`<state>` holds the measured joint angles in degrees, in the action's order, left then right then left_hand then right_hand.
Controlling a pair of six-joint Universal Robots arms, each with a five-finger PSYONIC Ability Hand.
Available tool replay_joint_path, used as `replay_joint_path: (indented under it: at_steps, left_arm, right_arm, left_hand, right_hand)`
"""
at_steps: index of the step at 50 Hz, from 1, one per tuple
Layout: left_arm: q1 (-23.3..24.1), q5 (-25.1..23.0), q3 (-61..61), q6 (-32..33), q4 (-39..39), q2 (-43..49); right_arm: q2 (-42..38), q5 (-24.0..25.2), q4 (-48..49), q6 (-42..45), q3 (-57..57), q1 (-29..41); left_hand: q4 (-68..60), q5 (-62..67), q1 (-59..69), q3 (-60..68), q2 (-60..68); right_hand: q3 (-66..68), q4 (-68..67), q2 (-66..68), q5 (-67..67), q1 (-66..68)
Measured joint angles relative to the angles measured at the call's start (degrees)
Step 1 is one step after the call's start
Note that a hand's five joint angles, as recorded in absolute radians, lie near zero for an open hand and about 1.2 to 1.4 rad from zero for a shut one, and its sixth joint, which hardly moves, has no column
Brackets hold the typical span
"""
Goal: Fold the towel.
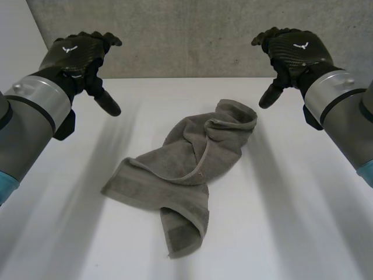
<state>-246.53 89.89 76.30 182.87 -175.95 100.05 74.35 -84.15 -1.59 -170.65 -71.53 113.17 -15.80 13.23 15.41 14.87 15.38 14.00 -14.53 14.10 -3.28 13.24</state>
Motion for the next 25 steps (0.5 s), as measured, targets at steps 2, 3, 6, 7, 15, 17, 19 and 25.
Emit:
replay_joint_path:
  at_steps: [2,3,6,7,15,17,19,25]
  left_arm:
    - [0.02,-0.03,0.64,0.02,-0.12,0.37]
    - [0.01,-0.05,0.97,0.02,-0.20,0.61]
    - [-0.24,-0.17,3.03,0.02,-1.18,2.54]
    - [-0.30,-0.20,3.37,0.02,-1.43,2.89]
    - [-0.94,-0.55,7.49,0.58,-8.13,9.96]
    - [-1.00,-0.61,7.85,1.29,-9.93,12.04]
    - [-1.04,-0.65,8.07,2.40,-11.47,14.29]
    - [-1.05,-0.71,7.85,8.70,-13.83,21.48]
  right_arm:
    - [-1.59,0.36,-0.13,1.20,0.83,0.19]
    - [-2.23,0.48,-0.21,1.73,1.14,0.27]
    - [-6.59,1.28,-0.60,6.43,3.65,1.11]
    - [-7.32,1.42,-0.63,7.33,4.10,1.30]
    - [-21.06,2.70,-1.16,26.09,13.76,6.38]
    - [-24.02,2.69,-1.23,29.22,16.16,7.33]
    - [-27.23,2.63,-1.32,31.65,18.86,8.23]
    - [-36.19,2.26,-1.54,33.57,27.09,10.12]
  left_hand:
    - [0.00,0.00,0.00,0.00,0.00]
    - [0.00,0.00,0.00,0.00,0.00]
    - [0.00,0.00,-0.01,-0.20,0.00]
    - [0.00,0.00,-0.01,-0.20,0.00]
    - [0.00,0.00,-0.01,-0.20,0.00]
    - [0.00,0.00,-0.02,-0.20,0.00]
    - [0.00,0.00,-0.02,-0.20,0.00]
    - [0.00,0.15,-0.01,-0.20,0.00]
  right_hand:
    - [0.00,0.00,0.00,0.00,0.00]
    - [0.00,0.00,0.00,0.00,0.00]
    - [0.00,0.00,0.00,0.00,-0.01]
    - [0.00,0.00,0.00,0.00,-0.01]
    - [0.00,0.00,0.00,0.00,-0.01]
    - [0.00,0.00,0.00,0.00,-0.02]
    - [0.00,0.00,0.00,0.00,-0.03]
    - [0.11,-0.03,0.14,-0.18,0.29]
